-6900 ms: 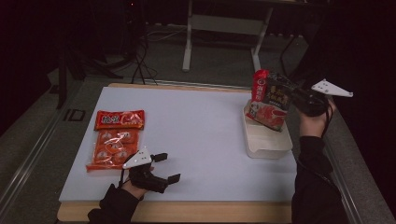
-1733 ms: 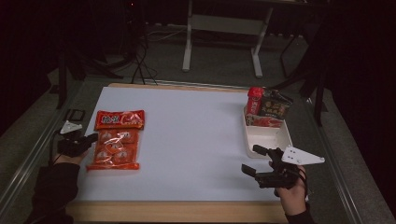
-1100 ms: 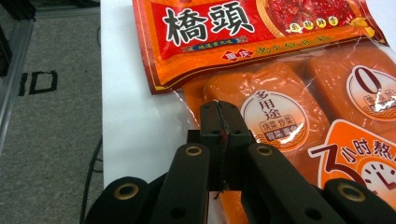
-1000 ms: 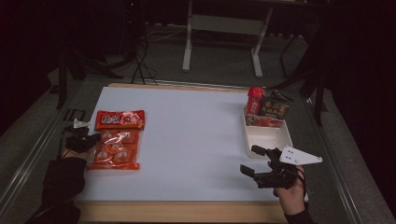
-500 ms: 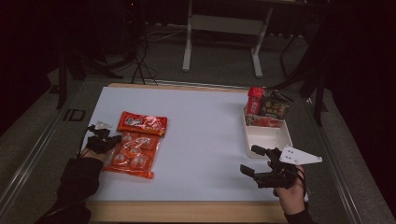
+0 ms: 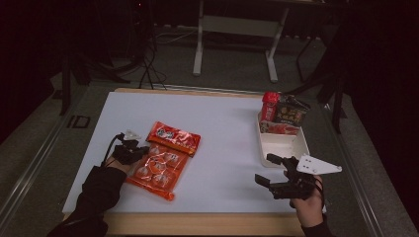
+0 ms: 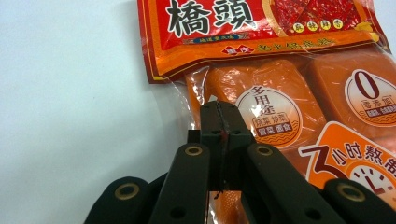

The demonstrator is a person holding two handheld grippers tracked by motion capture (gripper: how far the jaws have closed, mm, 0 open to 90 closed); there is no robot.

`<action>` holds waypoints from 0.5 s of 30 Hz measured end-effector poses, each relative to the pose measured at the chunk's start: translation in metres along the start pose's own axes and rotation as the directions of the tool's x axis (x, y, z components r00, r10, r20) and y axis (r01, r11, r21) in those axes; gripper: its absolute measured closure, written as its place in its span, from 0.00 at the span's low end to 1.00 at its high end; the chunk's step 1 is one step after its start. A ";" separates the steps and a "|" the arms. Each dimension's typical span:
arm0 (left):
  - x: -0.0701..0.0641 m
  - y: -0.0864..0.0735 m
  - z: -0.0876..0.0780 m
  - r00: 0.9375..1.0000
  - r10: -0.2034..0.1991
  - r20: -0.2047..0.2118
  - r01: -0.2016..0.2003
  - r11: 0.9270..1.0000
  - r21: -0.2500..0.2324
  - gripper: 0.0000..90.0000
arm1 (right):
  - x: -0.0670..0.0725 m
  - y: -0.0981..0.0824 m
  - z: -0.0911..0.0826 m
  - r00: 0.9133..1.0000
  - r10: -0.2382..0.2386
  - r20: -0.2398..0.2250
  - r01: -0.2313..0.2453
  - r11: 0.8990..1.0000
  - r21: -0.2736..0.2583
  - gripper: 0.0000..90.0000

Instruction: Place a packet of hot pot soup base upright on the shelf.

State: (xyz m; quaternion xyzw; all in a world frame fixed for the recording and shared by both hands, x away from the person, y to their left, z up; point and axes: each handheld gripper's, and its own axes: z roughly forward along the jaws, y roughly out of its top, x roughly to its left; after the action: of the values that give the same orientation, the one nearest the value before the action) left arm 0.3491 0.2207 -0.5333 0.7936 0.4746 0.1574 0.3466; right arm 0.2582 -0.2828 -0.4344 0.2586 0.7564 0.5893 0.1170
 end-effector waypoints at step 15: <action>0.005 -0.031 -0.034 0.997 0.056 0.060 -0.060 0.996 0.072 1.00 | 0.001 0.001 0.001 1.000 -0.004 0.002 0.004 1.000 0.002 0.15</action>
State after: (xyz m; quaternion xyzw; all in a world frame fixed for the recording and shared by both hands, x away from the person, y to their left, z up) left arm 0.3123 0.2477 -0.5313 0.8236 0.4464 0.1267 0.3260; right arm 0.2581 -0.2811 -0.4334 0.2579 0.7574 0.5880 0.1186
